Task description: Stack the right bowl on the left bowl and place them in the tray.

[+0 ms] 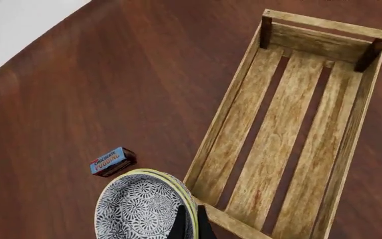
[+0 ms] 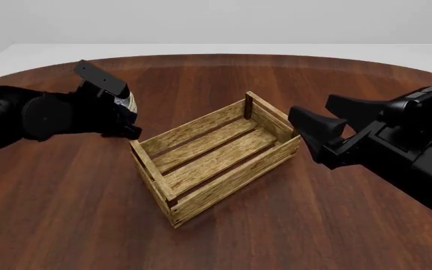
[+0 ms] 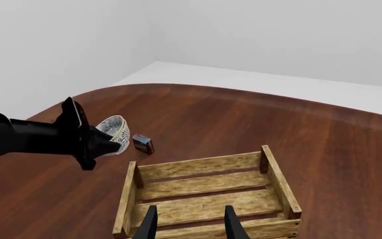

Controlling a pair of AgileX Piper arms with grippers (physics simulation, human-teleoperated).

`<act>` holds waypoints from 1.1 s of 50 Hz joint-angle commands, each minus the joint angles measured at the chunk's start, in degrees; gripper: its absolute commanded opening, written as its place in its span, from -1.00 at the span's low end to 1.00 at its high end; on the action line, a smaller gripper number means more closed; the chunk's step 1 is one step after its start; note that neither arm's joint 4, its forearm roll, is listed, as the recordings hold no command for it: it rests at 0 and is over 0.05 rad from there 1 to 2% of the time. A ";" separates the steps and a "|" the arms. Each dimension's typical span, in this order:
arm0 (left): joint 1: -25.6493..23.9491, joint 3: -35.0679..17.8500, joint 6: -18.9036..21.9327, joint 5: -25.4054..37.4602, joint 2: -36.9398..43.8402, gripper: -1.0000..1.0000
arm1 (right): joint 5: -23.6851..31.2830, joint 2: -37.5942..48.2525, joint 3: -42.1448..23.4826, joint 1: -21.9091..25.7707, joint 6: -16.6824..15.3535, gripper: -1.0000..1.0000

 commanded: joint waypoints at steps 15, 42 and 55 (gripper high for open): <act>-7.73 -3.89 0.12 -2.96 5.43 -1.00 | -0.36 0.69 -0.05 -0.19 0.03 1.00; -13.75 -10.67 0.36 -2.63 14.14 -1.00 | -0.39 0.55 0.00 -0.31 -0.04 1.00; -15.48 -14.89 -0.27 -1.72 18.81 -1.00 | -0.26 0.38 -0.01 -0.24 0.03 1.00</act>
